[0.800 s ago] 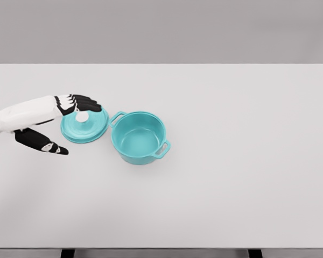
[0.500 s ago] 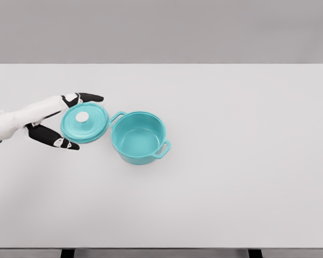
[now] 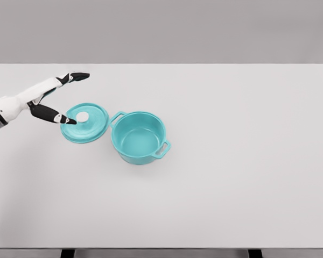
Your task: Cover the pot with left arm
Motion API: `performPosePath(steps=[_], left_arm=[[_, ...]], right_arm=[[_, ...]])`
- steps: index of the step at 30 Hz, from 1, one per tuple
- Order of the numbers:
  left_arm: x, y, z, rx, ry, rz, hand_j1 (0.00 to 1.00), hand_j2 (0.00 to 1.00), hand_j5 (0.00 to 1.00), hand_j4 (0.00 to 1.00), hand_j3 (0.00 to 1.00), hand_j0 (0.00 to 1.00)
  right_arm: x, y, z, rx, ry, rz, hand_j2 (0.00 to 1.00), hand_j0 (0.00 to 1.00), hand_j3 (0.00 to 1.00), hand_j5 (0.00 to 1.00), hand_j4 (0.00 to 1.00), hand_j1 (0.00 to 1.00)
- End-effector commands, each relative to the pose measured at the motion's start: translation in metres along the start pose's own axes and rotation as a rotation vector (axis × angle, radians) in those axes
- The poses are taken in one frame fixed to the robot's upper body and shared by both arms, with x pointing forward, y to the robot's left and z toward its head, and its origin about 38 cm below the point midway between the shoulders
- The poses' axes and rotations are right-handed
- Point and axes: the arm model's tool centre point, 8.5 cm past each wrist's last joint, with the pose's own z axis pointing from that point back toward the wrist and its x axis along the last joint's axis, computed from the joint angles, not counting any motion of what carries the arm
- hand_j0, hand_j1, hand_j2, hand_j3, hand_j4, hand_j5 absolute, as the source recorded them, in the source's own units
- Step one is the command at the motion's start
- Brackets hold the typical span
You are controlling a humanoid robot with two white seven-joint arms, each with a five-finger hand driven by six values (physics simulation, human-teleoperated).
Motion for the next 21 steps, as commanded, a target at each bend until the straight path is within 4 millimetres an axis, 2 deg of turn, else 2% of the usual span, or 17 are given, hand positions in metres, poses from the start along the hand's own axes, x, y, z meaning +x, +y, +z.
performPosePath(steps=[1, 2, 5, 9, 15, 21], left_arm=[[-0.015, -0.015, 0.001, -0.024, 0.039, 0.038, 1.00, 1.00, 1.00, 1.00, 1.00, 1.00], [-0.016, -0.019, 0.001, -0.037, 0.045, 0.041, 0.89, 0.89, 0.89, 0.89, 0.89, 0.89], [-0.022, -0.023, 0.002, -0.049, 0.062, 0.051, 0.84, 0.84, 0.84, 0.84, 0.84, 0.84], [-0.029, -0.021, -0.007, -0.030, 0.072, 0.071, 0.81, 0.81, 0.81, 0.81, 0.81, 0.81], [-0.046, -0.026, 0.000, -0.021, 0.129, 0.098, 0.81, 0.81, 0.81, 0.81, 0.81, 0.81], [-0.047, -0.029, -0.002, -0.029, 0.131, 0.097, 0.81, 0.81, 0.81, 0.81, 0.81, 0.81]], right_arm=[[0.000, 0.000, 0.000, 0.001, 0.000, 0.001, 1.00, 1.00, 1.00, 1.00, 1.00, 1.00], [0.000, 0.000, 0.000, 0.000, -0.002, 0.001, 1.00, 1.00, 1.00, 1.00, 1.00, 1.00], [0.001, 0.000, 0.000, 0.000, -0.003, 0.002, 1.00, 1.00, 1.00, 1.00, 1.00, 1.00], [0.000, 0.000, 0.000, 0.001, -0.001, 0.002, 1.00, 1.00, 1.00, 1.00, 1.00, 1.00], [0.000, 0.000, 0.000, 0.001, 0.000, 0.001, 1.00, 1.00, 1.00, 1.00, 1.00, 1.00], [0.000, 0.000, 0.000, 0.001, 0.000, 0.001, 1.00, 1.00, 1.00, 1.00, 1.00, 1.00]])
